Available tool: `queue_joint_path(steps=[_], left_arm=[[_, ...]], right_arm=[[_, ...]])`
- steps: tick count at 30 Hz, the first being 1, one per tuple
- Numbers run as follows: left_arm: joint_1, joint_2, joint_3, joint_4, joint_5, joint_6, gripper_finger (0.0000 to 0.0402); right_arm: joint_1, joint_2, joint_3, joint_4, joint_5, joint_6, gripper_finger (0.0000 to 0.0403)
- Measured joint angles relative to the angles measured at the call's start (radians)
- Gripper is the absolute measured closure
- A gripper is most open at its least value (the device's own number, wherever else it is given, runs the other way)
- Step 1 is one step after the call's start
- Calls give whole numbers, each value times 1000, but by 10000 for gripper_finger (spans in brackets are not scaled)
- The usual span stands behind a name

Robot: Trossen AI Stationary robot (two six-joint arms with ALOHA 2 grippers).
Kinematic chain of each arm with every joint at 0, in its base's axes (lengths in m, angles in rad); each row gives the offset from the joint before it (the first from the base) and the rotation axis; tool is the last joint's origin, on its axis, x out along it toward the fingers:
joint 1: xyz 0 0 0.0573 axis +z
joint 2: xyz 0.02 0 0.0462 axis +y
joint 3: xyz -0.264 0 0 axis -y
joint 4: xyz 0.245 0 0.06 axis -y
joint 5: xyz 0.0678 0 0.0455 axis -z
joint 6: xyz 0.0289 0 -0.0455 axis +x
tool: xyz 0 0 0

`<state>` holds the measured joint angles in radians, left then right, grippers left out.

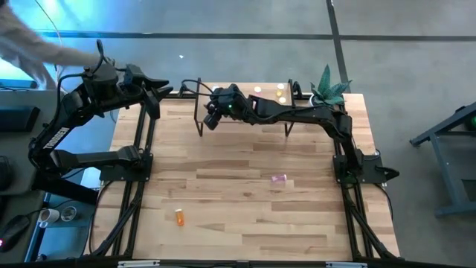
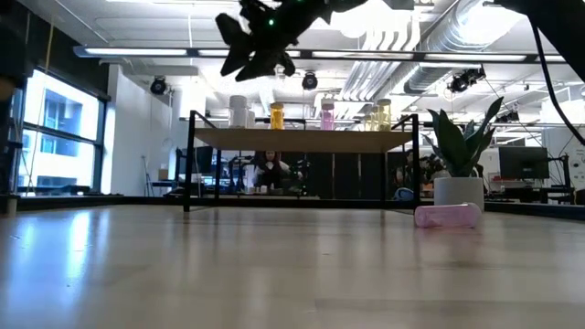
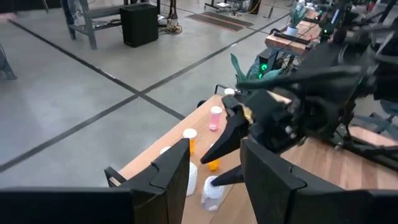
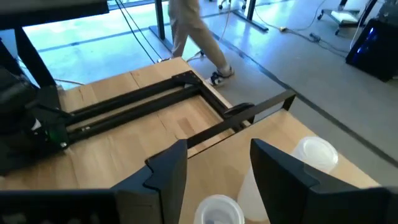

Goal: Pick and place medicine bottles onto shelf by color
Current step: Put the orange pill bottle aligned with the other orange pill bottles on the shelf

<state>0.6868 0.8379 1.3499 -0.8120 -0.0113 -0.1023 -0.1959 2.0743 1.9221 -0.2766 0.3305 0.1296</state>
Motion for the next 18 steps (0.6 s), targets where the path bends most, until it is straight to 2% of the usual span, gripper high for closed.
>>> queue_joint_path(steps=[12,18], left_arm=[[0,0,0,-16,0,47,270],[0,0,0,-57,0,63,248]], right_arm=[[26,0,233,-276,-24,84,235],[54,0,323,-406,-12,98,235]])
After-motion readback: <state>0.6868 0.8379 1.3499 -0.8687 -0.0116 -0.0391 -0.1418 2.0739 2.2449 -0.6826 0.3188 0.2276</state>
